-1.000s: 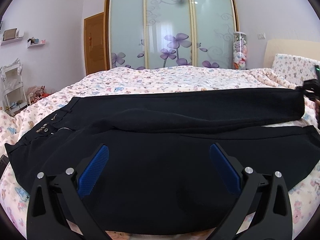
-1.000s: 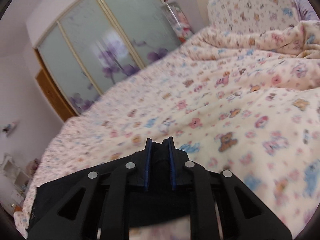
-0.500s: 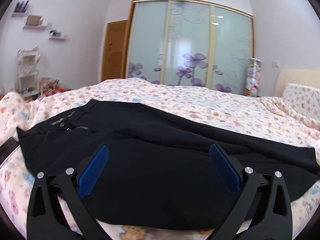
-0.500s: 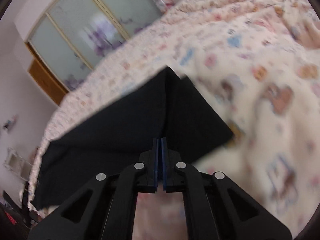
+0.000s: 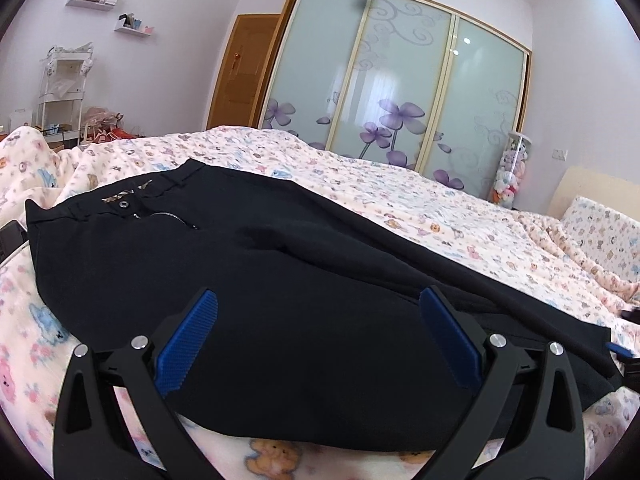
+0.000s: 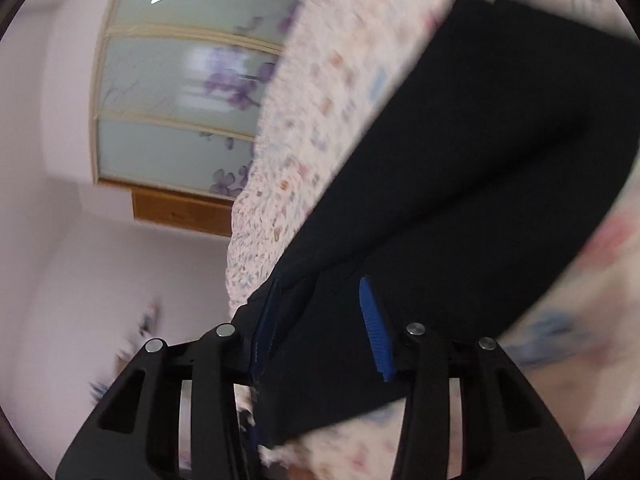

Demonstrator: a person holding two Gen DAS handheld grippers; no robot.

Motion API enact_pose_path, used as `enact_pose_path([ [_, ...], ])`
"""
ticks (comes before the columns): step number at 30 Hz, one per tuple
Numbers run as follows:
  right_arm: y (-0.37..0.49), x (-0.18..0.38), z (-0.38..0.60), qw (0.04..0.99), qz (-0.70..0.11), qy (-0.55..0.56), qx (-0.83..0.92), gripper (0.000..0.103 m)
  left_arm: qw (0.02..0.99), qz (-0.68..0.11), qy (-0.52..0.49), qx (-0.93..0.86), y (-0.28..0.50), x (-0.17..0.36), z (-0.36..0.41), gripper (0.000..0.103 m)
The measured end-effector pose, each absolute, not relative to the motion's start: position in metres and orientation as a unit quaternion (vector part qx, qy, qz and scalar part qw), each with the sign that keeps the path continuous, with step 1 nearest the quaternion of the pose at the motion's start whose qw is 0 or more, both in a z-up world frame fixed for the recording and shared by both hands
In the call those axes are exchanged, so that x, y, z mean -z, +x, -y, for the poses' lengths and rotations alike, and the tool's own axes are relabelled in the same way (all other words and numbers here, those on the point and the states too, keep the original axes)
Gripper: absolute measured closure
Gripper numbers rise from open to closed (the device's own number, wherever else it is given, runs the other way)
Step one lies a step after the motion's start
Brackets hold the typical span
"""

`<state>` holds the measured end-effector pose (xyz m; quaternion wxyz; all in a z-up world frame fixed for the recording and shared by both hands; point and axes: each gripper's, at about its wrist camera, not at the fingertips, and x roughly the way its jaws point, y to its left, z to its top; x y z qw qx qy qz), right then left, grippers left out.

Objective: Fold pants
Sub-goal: 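Lift the hem with the right tool and carry it toward the waistband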

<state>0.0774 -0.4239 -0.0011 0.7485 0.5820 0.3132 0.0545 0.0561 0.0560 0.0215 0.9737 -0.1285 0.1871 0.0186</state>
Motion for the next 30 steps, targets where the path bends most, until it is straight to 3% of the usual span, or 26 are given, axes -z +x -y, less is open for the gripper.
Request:
enact_pose_path([
  [12,0.079,0.041,0.458,0.710,-0.250,0.648,0.113,0.063,0.974,-0.193,-0.117,-0.008,0.060,-0.023,-0.051,0.002],
  [13,0.080,0.043,0.459,0.711,-0.248,0.646,0.121,0.067,0.974,-0.193,-0.118,-0.007,0.060,-0.023,-0.051,0.002],
  [15,0.087,0.045,0.462,0.720,-0.261,0.628,0.139,0.090,0.974,-0.192,-0.118,-0.006,0.060,-0.023,-0.052,0.002],
  [17,0.085,0.040,0.464,0.736,-0.254,0.615,0.124,0.097,0.973,-0.193,-0.123,-0.002,0.060,-0.023,-0.053,0.002],
  [24,0.035,0.009,0.466,0.826,-0.171,0.533,0.064,0.099,0.960,-0.223,-0.162,0.041,0.068,-0.018,-0.063,0.002],
  [30,0.027,0.049,0.472,0.794,-0.213,0.563,0.085,0.099,0.949,-0.224,-0.208,0.075,0.078,-0.044,-0.091,0.002],
])
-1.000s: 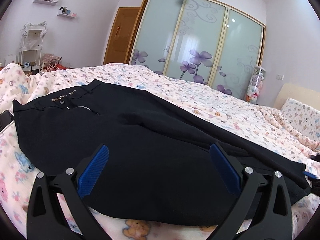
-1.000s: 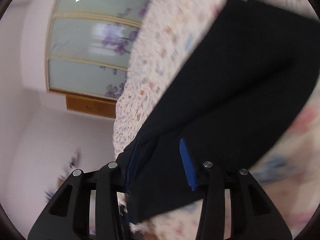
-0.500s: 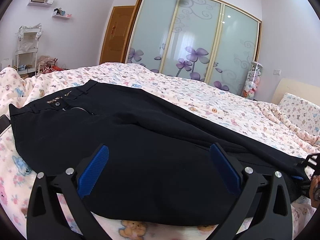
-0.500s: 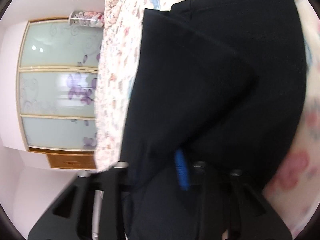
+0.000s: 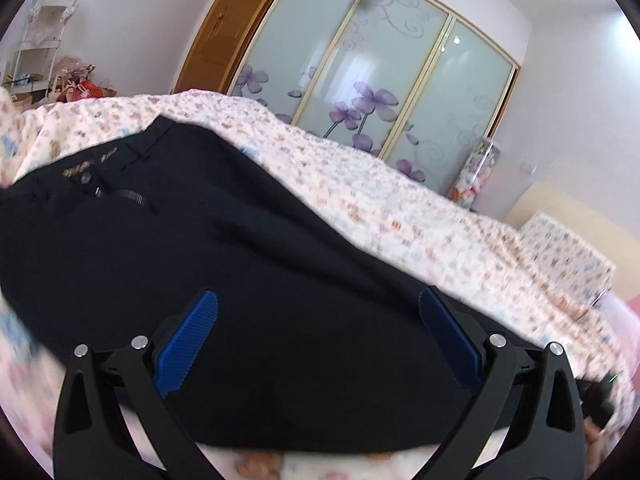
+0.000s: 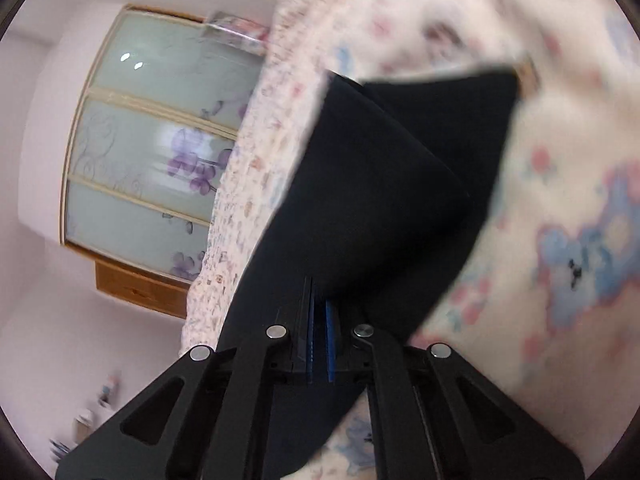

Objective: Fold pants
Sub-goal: 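Lift the hem with the right tool and carry it toward the waistband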

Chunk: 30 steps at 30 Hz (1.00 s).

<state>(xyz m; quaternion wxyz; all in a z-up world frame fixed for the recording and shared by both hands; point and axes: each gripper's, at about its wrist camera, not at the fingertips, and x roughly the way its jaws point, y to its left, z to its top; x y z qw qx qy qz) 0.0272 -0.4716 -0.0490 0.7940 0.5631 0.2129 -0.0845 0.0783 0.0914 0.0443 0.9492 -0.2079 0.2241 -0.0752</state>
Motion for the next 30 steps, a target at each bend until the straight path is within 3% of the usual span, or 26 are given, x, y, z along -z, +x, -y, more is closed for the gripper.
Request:
enact_pose_path([
  [6,0.034,0.048,0.474,0.791,-0.224,0.564,0.078,0.099,0.919,-0.292,-0.240,0.113,0.168,-0.081,-0.125,0.002],
  [12,0.037,0.047,0.477,0.798,-0.241,0.547,0.078,0.099,0.855,-0.361,-0.364,0.071,0.271,-0.059,-0.165,0.003],
  [14,0.041,0.045,0.477,0.802,-0.247,0.538,0.081,0.099,0.857,-0.375,-0.352,0.029,0.297,-0.051,-0.166,0.011],
  [16,0.045,0.044,0.475,0.805,-0.253,0.530,0.083,0.099,0.858,-0.397,-0.326,-0.009,0.322,-0.043,-0.164,0.032],
  [19,0.044,0.044,0.477,0.808,-0.257,0.523,0.081,0.099,0.845,-0.431,-0.313,-0.047,0.347,-0.027,-0.164,0.050],
  [27,0.047,0.041,0.476,0.813,-0.265,0.514,0.075,0.099,0.815,-0.407,-0.405,-0.072,0.372,0.003,-0.194,0.046],
  [29,0.048,0.041,0.475,0.815,-0.266,0.509,0.076,0.099,0.824,-0.400,-0.394,-0.072,0.376,0.000,-0.191,0.036],
  [30,0.049,0.040,0.474,0.816,-0.267,0.507,0.077,0.099,0.831,-0.390,-0.390,-0.072,0.375,-0.004,-0.187,0.027],
])
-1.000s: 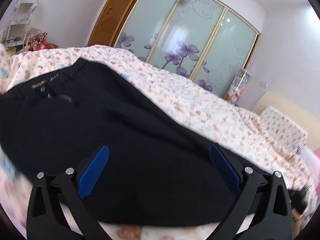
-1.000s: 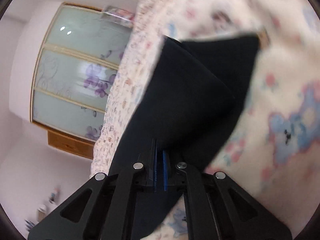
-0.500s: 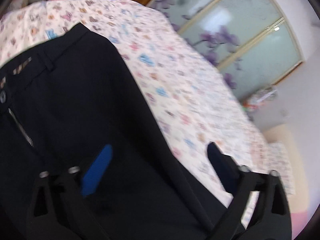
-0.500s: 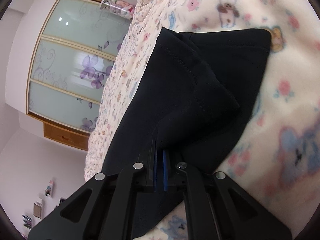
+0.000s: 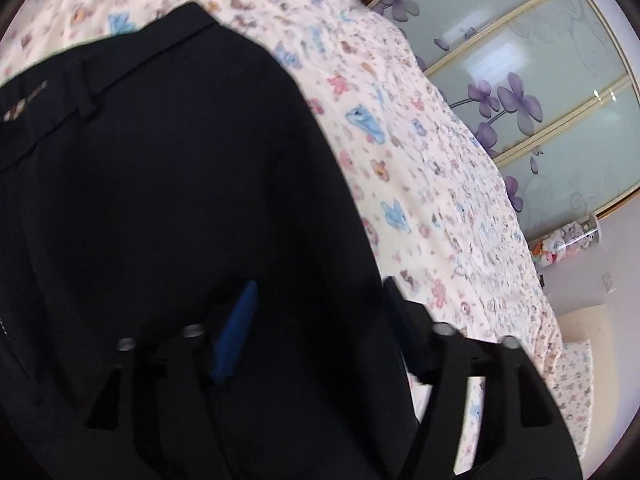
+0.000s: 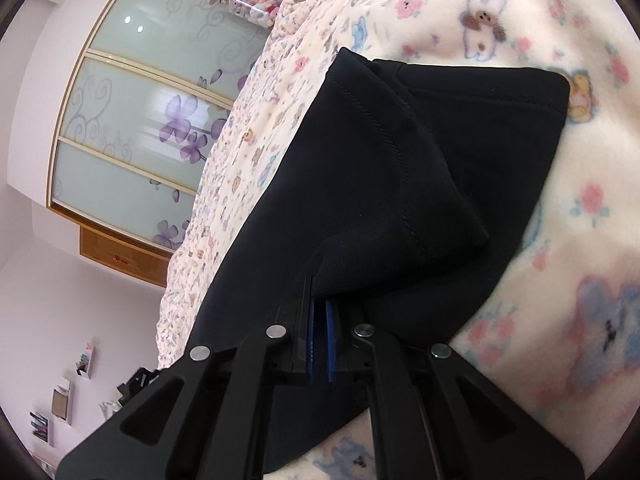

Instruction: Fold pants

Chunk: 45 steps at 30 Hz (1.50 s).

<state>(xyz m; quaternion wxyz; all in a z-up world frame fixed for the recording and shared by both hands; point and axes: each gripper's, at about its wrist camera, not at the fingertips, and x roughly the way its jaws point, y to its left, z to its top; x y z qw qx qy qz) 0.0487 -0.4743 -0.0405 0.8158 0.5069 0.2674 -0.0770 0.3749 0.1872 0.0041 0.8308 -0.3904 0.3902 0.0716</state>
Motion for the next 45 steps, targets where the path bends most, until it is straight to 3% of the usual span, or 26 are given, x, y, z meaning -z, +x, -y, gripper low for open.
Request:
enact_pose_path([
  [1,0.049,0.041,0.474,0.816,-0.268,0.505,0.078,0.099,0.837,-0.382,-0.387,-0.070,0.374,-0.006,-0.185,0.023],
  [3,0.049,0.040,0.474,0.818,-0.270,0.501,0.079,0.098,0.844,-0.382,-0.368,-0.082,0.375,-0.009,-0.180,0.025],
  [5,0.049,0.039,0.474,0.820,-0.270,0.498,0.081,0.098,0.847,-0.392,-0.351,-0.081,0.379,-0.008,-0.175,0.048],
  [6,0.048,0.039,0.473,0.821,-0.271,0.496,0.081,0.098,0.846,-0.402,-0.340,-0.080,0.382,-0.006,-0.173,0.078],
  [7,0.049,0.038,0.473,0.822,-0.271,0.495,0.081,0.098,0.842,-0.418,-0.332,-0.075,0.384,-0.003,-0.170,0.094],
  [12,0.049,0.035,0.473,0.826,-0.267,0.490,0.078,0.098,0.844,-0.404,-0.339,-0.097,0.363,-0.008,-0.176,0.099],
  [17,0.045,0.026,0.478,0.836,-0.239,0.490,0.061,0.099,0.881,-0.354,-0.301,-0.089,0.315,-0.044,-0.177,0.099],
  [24,0.035,0.015,0.482,0.844,-0.212,0.488,0.066,0.099,0.912,-0.276,-0.298,-0.061,0.178,-0.072,-0.193,0.099],
  [30,0.017,0.011,0.493,0.841,-0.183,0.502,0.088,0.099,0.902,-0.261,-0.337,-0.071,0.060,-0.024,-0.211,0.099],
  [34,0.013,0.016,0.494,0.832,-0.183,0.513,0.100,0.099,0.882,-0.287,-0.366,-0.078,0.029,0.020,-0.219,0.097],
  [38,0.013,0.018,0.493,0.832,-0.189,0.511,0.105,0.099,0.877,-0.261,-0.399,-0.055,0.023,0.034,-0.229,0.092],
  [41,0.011,0.017,0.493,0.835,-0.189,0.507,0.104,0.099,0.884,-0.230,-0.401,-0.063,0.011,0.025,-0.234,0.081],
  [43,0.010,0.013,0.493,0.839,-0.181,0.505,0.096,0.099,0.891,-0.186,-0.407,-0.074,0.000,0.016,-0.238,0.050],
  [45,0.007,0.005,0.492,0.846,-0.161,0.502,0.079,0.099,0.902,-0.135,-0.399,-0.091,-0.014,0.006,-0.240,0.037],
])
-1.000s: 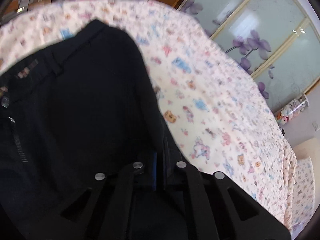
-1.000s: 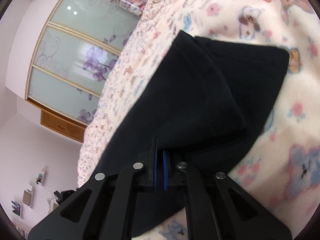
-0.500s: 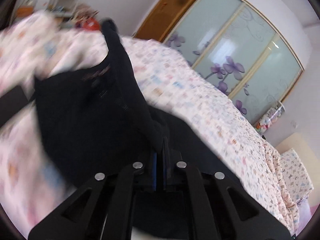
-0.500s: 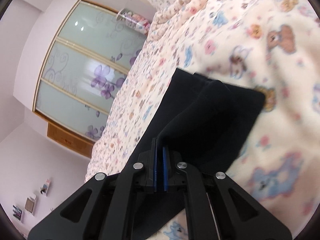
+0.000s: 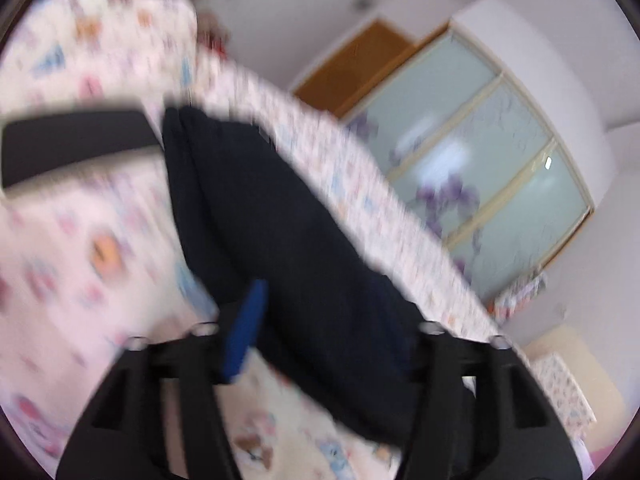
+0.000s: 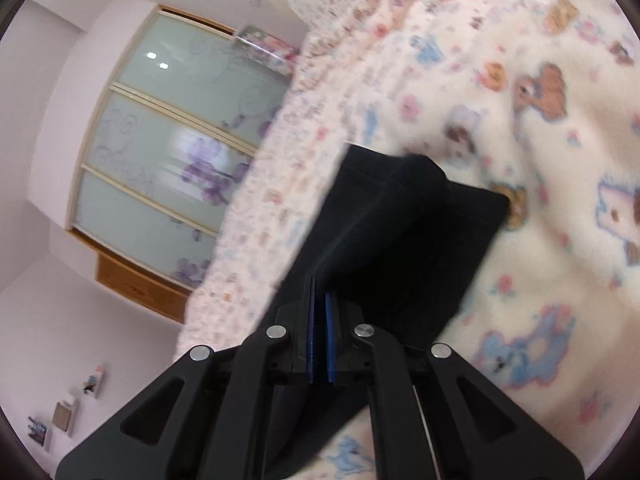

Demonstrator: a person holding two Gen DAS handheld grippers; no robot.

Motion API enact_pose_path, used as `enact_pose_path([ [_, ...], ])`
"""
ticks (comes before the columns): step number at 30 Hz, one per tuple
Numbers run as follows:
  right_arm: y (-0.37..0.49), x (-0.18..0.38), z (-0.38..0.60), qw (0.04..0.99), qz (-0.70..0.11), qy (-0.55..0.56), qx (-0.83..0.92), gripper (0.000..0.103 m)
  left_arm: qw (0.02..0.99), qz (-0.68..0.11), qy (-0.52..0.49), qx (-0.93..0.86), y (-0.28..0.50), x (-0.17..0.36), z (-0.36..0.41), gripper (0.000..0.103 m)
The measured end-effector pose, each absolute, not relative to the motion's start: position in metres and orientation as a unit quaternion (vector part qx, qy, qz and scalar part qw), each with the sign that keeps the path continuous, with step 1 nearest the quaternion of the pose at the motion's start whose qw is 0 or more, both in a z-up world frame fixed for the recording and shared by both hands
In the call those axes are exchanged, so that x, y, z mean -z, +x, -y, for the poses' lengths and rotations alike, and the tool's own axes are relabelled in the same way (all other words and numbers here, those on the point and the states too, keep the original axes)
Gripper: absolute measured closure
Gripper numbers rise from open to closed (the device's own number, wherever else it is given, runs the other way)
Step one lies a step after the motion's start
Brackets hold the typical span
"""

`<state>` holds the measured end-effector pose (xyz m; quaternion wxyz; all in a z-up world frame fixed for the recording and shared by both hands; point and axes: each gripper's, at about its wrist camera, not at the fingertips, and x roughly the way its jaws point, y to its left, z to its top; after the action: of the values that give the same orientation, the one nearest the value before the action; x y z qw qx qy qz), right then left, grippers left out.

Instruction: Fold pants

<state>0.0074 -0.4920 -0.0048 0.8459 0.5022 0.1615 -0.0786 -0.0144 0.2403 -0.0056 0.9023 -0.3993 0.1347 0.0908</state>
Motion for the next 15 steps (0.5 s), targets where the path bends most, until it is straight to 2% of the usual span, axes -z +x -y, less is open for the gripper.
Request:
enact_pose_path([
  [1,0.007,-0.001,0.491,0.853,-0.153,0.493,0.073,0.099,0.911,-0.115,-0.384,-0.097,-0.019,-0.002,-0.242,0.030],
  [3,0.009,-0.008,0.489,0.868,-0.155,0.462,0.092,0.099,0.913,-0.127,-0.373,-0.109,-0.014,-0.004,-0.242,0.028],
  [9,0.014,0.018,0.500,0.834,-0.192,0.505,0.108,0.099,0.850,-0.213,-0.473,-0.093,0.009,0.025,-0.269,0.028],
  [15,0.017,0.007,0.492,0.855,-0.196,0.466,0.114,0.099,0.829,-0.203,-0.519,-0.053,0.020,0.017,-0.295,0.028],
])
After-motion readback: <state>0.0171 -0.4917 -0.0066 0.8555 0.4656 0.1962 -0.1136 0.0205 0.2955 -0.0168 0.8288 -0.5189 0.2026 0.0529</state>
